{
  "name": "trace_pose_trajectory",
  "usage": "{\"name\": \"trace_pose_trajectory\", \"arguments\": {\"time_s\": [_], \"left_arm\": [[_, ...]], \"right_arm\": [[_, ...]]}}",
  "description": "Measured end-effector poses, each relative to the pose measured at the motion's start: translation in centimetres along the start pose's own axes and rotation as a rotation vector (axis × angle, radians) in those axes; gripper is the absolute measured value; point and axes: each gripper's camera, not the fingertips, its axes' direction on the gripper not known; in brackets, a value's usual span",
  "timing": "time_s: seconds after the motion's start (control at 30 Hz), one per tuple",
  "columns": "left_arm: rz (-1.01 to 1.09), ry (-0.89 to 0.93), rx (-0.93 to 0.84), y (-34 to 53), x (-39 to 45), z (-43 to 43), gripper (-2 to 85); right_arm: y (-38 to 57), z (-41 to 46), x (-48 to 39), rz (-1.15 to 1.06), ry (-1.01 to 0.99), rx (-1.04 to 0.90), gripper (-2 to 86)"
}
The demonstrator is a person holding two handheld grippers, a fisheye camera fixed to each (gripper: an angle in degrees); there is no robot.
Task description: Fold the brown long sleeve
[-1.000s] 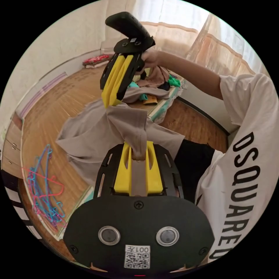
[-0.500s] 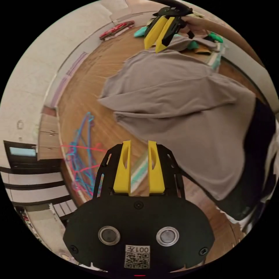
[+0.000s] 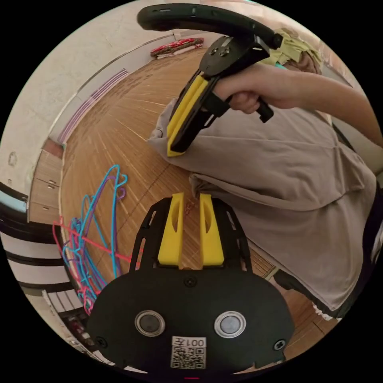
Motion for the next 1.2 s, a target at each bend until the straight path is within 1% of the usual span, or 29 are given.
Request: {"name": "trace_pose_trajectory", "arguments": {"time_s": [0.03, 0.07, 0.13, 0.23, 0.37, 0.47, 0.53, 0.6, 0.67, 0.7, 0.77, 0.83, 0.93, 1.0, 1.07, 1.1, 1.17, 1.2], "left_arm": [[0.001, 0.055, 0.015, 0.0, -0.6, 0.2, 1.6], [-0.007, 0.071, 0.031, 0.3, -1.1, 0.2, 0.1], [-0.024, 0.075, 0.049, 0.9, -1.6, 0.1, -0.6], [-0.052, 0.009, 0.073, 2.4, -1.5, -0.4, -0.9], [-0.155, -0.051, 0.140, 4.8, -1.1, -1.3, -1.0], [-0.266, -0.072, 0.181, 6.4, -1.1, -1.4, -0.9], [-0.297, -0.060, 0.169, 6.9, -0.9, -1.0, -0.9], [-0.293, -0.070, 0.124, 6.8, -0.7, -0.7, -0.7], [-0.259, -0.150, 0.084, 6.6, -0.4, -1.5, -0.1], [-0.246, -0.157, 0.087, 6.5, -0.4, -1.9, 0.2], [-0.187, -0.156, 0.146, 6.0, 0.1, -3.4, 3.8], [-0.126, -0.170, 0.150, 4.8, 0.7, -3.3, 5.9], [-0.034, -0.228, 0.030, 2.2, 1.3, -0.7, 7.5], [-0.005, -0.247, -0.002, 1.3, 1.5, 0.9, 6.7], [0.007, -0.241, -0.022, 0.5, 1.6, 1.8, 3.3], [-0.006, -0.244, -0.021, 0.5, 1.5, 1.8, 2.6], [-0.095, -0.235, 0.051, 1.3, 0.9, 0.2, 0.4], [-0.119, -0.235, 0.075, 1.7, 0.8, -0.2, 0.0]], "right_arm": [[-0.1, -0.2, 0.4, 0.008, -0.017, 0.026, 4.5], [0.0, -0.5, 0.9, 0.011, -0.029, 0.045, 3.3], [0.2, -0.8, 1.7, 0.019, -0.029, 0.060, 2.4], [0.5, -1.3, 3.3, 0.029, 0.012, 0.066, 1.7], [0.0, -1.6, 5.3, 0.072, 0.067, 0.072, 1.5], [-0.8, -1.1, 6.3, 0.102, 0.059, 0.069, 1.8], [-1.2, -0.5, 6.3, 0.101, 0.041, 0.053, 2.2], [-1.8, 0.2, 6.0, 0.072, 0.028, 0.018, 3.0], [-2.4, 0.1, 5.8, 0.052, 0.060, -0.005, 5.0], [-2.5, -0.2, 5.9, 0.057, 0.063, 0.001, 5.7], [-2.9, -1.8, 6.1, 0.057, 0.032, 0.066, 7.5], [-3.5, -2.1, 6.4, 0.067, 0.004, 0.100, 7.9], [-5.4, 0.0, 6.7, 0.067, 0.000, 0.041, 8.6], [-6.5, 2.3, 6.9, 0.069, 0.001, -0.022, 8.8], [-7.5, 4.7, 6.8, 0.051, -0.030, -0.053, 8.0], [-7.6, 4.9, 6.7, 0.043, -0.036, -0.036, 7.2], [-8.1, 4.8, 6.2, 0.018, -0.047, 0.069, 4.2], [-8.3, 4.9, 6.2, 0.024, -0.044, 0.083, 3.5]]}}
